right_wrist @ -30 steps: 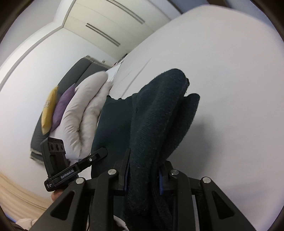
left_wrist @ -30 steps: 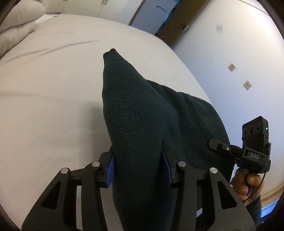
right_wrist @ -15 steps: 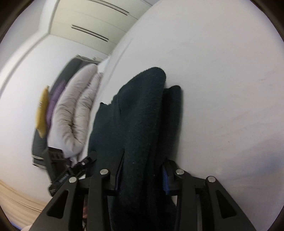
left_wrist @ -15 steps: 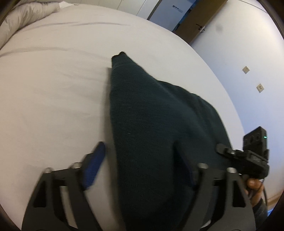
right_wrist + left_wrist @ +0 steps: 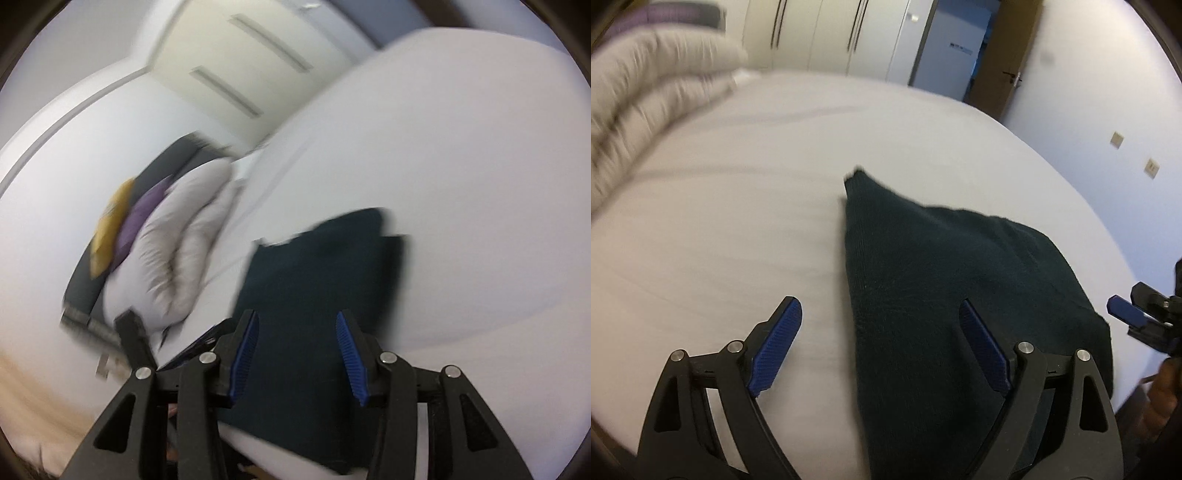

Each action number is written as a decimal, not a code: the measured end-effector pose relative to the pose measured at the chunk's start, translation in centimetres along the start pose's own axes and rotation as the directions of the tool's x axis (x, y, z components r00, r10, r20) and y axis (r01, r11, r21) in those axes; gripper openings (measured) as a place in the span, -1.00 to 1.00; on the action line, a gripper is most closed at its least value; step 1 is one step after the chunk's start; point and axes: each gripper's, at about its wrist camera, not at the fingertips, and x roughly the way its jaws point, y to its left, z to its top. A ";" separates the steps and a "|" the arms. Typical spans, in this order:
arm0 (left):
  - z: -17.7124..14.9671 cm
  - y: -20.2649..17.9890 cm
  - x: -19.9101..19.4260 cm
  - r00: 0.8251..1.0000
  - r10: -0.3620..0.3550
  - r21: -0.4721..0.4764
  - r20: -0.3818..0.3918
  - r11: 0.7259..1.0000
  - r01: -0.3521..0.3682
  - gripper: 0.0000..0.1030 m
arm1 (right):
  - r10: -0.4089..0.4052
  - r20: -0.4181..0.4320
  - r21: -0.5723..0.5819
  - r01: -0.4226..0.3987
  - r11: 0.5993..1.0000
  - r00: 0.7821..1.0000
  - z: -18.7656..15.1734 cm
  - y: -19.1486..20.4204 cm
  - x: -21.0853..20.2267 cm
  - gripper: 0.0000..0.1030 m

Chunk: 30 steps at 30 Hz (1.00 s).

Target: Fold small clothes

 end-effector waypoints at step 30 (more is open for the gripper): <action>1.1 -6.0 -25.3 0.852 0.263 0.095 0.454 0.936 -0.339 1.00 | -0.225 0.652 -0.360 0.557 0.749 0.724 -5.3 13.7 -17.0 1.00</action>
